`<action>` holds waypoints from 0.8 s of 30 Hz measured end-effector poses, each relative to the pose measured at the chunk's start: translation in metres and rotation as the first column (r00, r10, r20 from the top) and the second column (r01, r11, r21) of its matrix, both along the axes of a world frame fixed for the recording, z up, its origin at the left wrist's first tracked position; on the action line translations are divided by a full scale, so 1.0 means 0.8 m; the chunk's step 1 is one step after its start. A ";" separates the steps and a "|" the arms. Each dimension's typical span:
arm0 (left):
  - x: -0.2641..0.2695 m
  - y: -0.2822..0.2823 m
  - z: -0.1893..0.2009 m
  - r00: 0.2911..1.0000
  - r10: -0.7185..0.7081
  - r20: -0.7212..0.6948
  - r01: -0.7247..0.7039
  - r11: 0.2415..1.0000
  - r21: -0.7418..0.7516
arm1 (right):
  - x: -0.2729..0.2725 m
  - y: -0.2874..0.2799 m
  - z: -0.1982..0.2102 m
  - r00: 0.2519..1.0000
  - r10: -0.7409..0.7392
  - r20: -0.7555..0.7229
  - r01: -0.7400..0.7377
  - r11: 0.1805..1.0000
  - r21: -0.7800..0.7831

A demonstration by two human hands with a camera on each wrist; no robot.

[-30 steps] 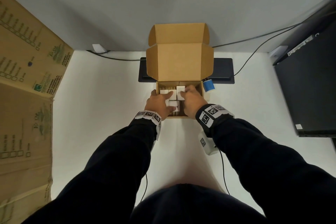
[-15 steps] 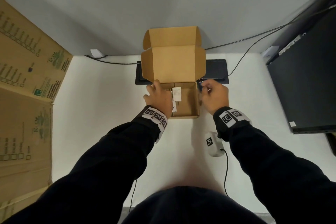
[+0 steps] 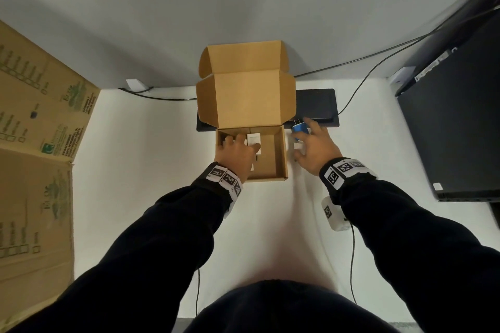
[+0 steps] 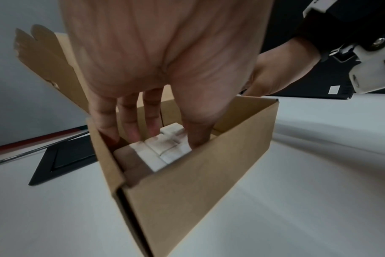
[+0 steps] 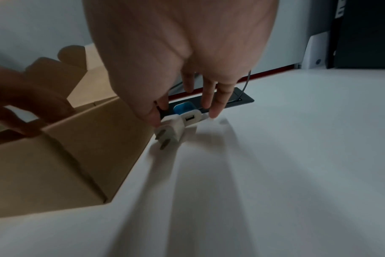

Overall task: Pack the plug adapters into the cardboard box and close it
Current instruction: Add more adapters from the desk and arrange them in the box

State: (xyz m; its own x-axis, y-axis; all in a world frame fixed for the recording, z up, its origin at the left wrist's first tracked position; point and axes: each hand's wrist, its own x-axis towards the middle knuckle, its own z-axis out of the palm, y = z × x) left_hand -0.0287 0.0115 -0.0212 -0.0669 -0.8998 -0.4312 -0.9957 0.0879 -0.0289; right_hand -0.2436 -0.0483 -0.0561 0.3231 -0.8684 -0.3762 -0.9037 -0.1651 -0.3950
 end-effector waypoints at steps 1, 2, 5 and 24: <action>0.002 0.000 -0.001 1.000 0.012 -0.017 -0.012 1.000 0.012 | 0.002 0.000 -0.002 1.000 0.003 0.008 -0.003 1.000 0.021; 0.004 -0.001 -0.002 0.999 0.028 -0.038 -0.027 0.999 0.022 | 0.003 0.000 -0.004 1.000 -0.002 0.019 0.001 0.999 0.032; 0.007 -0.002 -0.003 0.995 0.059 -0.078 -0.056 0.998 0.041 | 0.007 0.002 -0.006 0.998 -0.048 0.050 0.046 0.998 0.047; 0.030 -0.012 -0.011 0.982 0.083 -0.169 -0.068 0.994 0.091 | 0.006 0.032 -0.004 0.988 -0.155 -0.010 0.155 0.985 0.072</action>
